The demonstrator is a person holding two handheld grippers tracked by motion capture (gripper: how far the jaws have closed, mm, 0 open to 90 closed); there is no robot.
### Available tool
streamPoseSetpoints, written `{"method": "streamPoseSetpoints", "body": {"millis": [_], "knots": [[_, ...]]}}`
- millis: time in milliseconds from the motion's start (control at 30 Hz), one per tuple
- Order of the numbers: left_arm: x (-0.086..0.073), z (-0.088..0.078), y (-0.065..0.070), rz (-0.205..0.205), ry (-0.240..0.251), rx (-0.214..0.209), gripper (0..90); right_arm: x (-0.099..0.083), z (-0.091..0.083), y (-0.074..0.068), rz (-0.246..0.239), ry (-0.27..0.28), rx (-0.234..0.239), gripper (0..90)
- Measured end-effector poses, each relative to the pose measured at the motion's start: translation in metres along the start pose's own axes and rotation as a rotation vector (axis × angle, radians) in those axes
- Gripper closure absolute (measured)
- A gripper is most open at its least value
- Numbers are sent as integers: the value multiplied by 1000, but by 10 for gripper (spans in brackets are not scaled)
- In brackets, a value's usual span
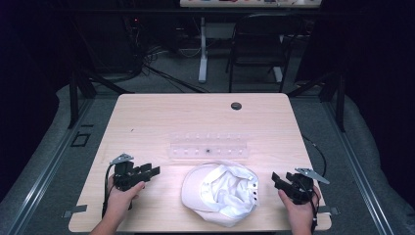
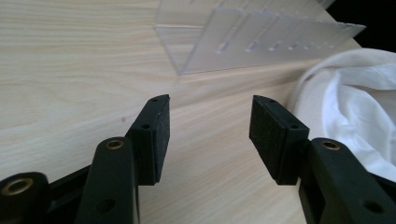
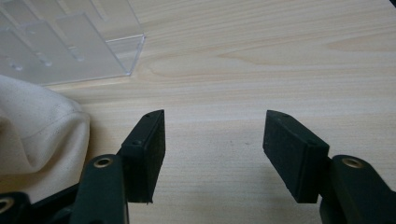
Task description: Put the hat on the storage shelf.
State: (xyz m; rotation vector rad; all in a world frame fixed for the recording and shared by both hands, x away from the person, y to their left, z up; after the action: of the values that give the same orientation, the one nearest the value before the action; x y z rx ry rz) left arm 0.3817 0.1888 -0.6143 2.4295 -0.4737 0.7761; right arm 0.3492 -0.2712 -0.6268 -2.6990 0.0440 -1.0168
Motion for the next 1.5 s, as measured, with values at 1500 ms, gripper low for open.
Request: {"method": "streamPoseSetpoints", "body": {"millis": [1500], "knots": [[-9, 18, 21, 208, -81, 158, 471, 17, -42, -62, -95, -406, 228, 402]]}}
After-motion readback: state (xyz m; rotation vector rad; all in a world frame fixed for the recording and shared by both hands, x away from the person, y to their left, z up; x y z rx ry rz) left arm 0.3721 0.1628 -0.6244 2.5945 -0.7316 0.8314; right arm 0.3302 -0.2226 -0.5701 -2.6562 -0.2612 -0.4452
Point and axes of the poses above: each handheld gripper's, and its own axes: z roughly forward along the jaws, x roughly out of its top, y roughly to its right, the point moved 9 cm from there along z, roughly forward along the jaws, and after that the axes turned 11 degrees about -y, right-handed, at the moved point
